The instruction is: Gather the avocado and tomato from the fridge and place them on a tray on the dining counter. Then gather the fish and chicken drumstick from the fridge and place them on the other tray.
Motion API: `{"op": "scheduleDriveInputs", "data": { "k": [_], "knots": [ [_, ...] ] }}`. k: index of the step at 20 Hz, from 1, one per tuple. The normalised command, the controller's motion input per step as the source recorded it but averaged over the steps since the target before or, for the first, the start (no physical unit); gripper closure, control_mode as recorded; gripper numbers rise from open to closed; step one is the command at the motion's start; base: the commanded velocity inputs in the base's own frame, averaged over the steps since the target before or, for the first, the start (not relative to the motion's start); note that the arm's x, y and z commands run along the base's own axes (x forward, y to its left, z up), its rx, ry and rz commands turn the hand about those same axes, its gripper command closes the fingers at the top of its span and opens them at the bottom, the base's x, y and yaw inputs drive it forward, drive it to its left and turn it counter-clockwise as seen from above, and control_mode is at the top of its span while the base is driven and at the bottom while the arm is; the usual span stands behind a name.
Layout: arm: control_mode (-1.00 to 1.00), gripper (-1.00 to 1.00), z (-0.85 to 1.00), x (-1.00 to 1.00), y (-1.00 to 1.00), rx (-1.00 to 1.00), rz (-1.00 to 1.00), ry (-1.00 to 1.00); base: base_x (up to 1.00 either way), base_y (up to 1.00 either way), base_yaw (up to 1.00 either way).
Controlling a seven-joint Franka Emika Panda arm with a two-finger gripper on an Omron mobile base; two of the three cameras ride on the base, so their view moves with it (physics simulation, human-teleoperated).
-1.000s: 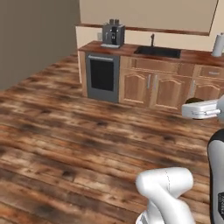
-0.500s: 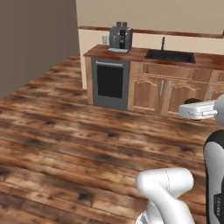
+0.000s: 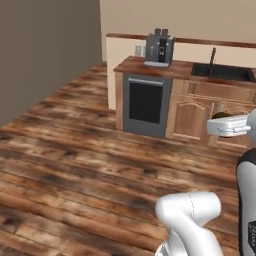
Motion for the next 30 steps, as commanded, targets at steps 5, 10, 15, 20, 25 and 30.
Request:
{"op": "scheduleDriveInputs", "data": {
  "k": [5, 10, 15, 20, 25, 30],
  "knots": [
    [1.0, 1.0, 0.0, 0.0, 0.0, 0.0, 0.0, 0.0, 1.0, 0.91, -0.02],
    [1.0, 1.0, 0.0, 0.0, 0.0, 0.0, 0.0, 0.0, 1.0, 0.92, -0.03],
    [1.0, 1.0, 0.0, 0.0, 0.0, 0.0, 0.0, 0.0, 1.0, 0.98, 0.0],
    [1.0, 1.0, 0.0, 0.0, 0.0, 0.0, 0.0, 0.0, 1.0, 0.96, -0.03],
    [1.0, 1.0, 0.0, 0.0, 0.0, 0.0, 0.0, 0.0, 1.0, 0.84, 0.0],
    [1.0, 1.0, 0.0, 0.0, 0.0, 0.0, 0.0, 0.0, 1.0, 0.86, -0.01]
  ]
}}
